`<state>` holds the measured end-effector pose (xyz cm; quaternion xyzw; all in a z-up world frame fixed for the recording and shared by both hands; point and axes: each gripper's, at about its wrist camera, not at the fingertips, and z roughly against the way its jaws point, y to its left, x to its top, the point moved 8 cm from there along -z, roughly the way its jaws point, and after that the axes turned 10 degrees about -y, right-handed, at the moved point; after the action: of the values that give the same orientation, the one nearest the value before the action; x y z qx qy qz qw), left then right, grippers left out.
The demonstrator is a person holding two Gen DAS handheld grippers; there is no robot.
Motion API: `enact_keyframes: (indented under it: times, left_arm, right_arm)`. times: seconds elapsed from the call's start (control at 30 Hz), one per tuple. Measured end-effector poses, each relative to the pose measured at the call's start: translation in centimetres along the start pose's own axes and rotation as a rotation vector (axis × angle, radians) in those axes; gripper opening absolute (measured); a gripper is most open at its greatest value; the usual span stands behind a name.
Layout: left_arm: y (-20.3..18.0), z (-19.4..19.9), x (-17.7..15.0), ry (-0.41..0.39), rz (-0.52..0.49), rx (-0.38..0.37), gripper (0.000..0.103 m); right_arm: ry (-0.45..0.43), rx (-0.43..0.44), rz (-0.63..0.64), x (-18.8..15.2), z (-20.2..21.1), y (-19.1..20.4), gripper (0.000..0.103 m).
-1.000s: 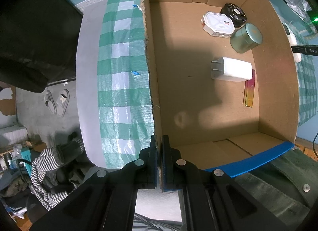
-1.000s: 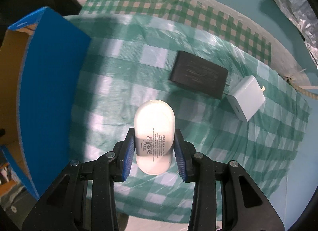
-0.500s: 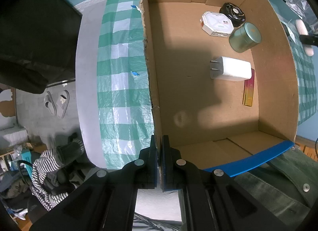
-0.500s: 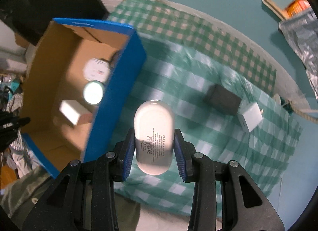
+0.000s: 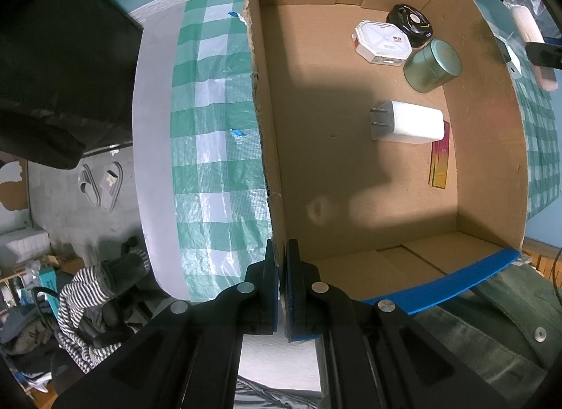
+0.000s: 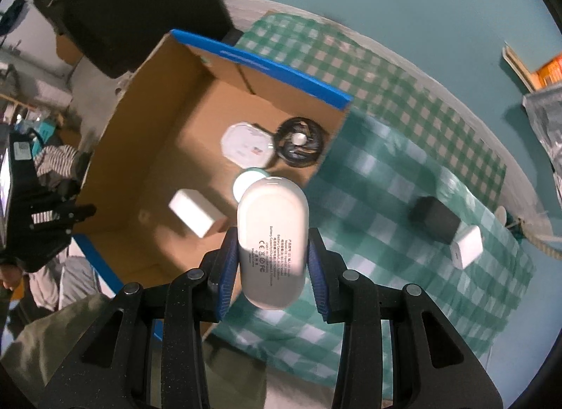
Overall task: Organize rigid objects
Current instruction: 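Carry the earbud case with the right gripper into the box and release, then move the right gripper back to the white charger on the cloth and grasp it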
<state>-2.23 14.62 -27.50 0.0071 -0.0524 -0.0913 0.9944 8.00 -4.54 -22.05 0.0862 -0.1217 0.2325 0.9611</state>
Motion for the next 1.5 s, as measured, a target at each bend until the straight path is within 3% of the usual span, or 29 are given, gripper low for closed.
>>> enact_keyframes:
  times: [0.33,0.97,1.5]
  left_arm:
    - [-0.1,-0.1,0.0,-0.001,-0.001,0.0,0.004]
    - [-0.2,-0.1,0.0,-0.002,-0.003,-0.001,0.004]
    - [-0.2,-0.1,0.0,-0.002,-0.004,-0.002,0.004]
  right_arm:
    - [0.026,0.003,0.047,0.1,-1.8,2.5,0.037]
    - [0.088,-0.011,0.066,-2.0,-5.2,3.8,0.037]
    - [0.083,-0.017,0.045,-2.1,-4.8,3.5,0.037]
